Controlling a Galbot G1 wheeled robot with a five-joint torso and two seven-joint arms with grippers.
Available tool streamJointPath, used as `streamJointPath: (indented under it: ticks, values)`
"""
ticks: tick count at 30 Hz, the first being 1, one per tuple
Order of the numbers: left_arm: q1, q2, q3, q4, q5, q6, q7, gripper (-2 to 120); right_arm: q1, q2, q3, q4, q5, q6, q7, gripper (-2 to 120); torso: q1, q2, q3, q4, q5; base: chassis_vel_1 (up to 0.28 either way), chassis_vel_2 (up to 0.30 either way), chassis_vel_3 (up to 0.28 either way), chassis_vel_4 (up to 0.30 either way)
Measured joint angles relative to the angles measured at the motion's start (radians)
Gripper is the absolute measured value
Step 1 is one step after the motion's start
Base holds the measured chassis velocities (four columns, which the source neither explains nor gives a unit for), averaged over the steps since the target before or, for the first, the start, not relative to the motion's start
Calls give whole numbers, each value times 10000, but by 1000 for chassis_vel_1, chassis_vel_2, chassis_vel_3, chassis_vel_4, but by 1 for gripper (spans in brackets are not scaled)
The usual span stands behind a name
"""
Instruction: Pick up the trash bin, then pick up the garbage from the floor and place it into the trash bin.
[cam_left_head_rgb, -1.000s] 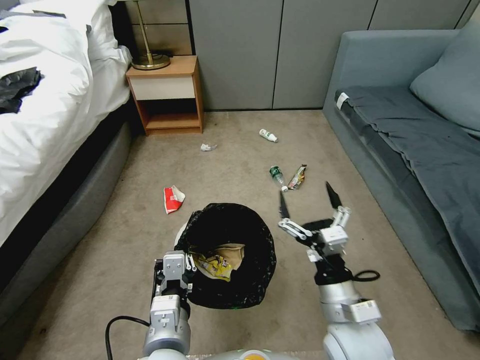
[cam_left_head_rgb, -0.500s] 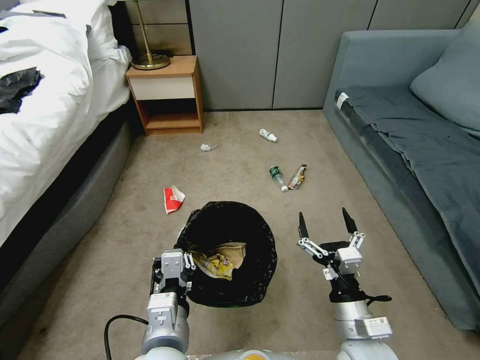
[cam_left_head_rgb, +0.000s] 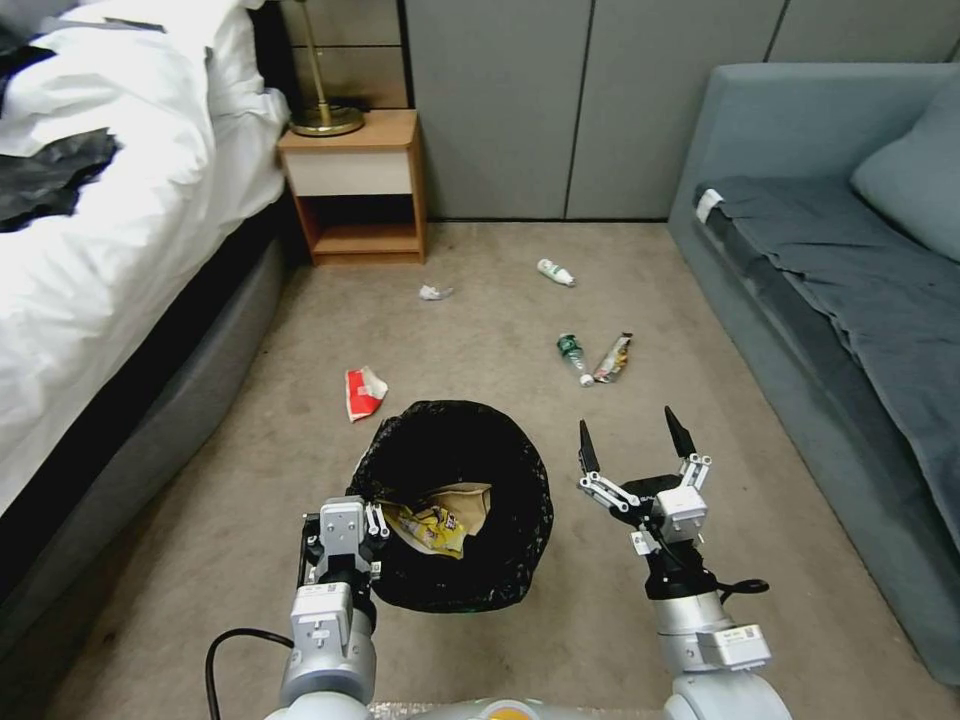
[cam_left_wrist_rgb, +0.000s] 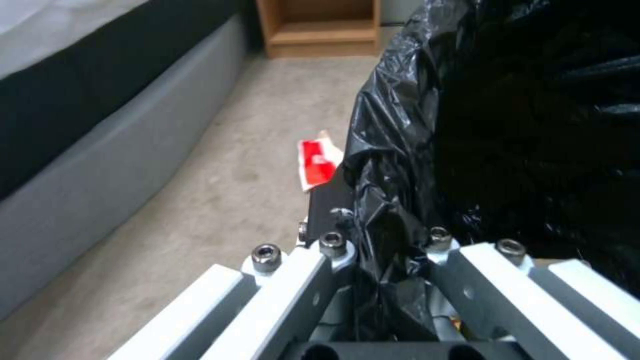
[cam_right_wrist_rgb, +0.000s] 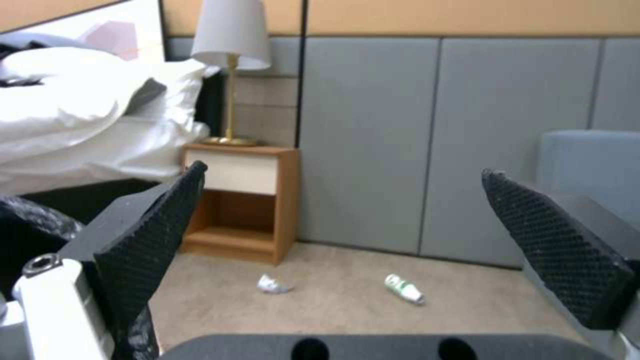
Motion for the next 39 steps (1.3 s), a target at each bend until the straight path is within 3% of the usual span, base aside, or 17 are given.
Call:
streamJointPath:
  ticks: [39]
  values:
    - [77,0,-157,-120,-18,-64,4,2,327,-184,-16,-218,-266,306,-254,100,-1,0,0,1,0,118,115,120,121]
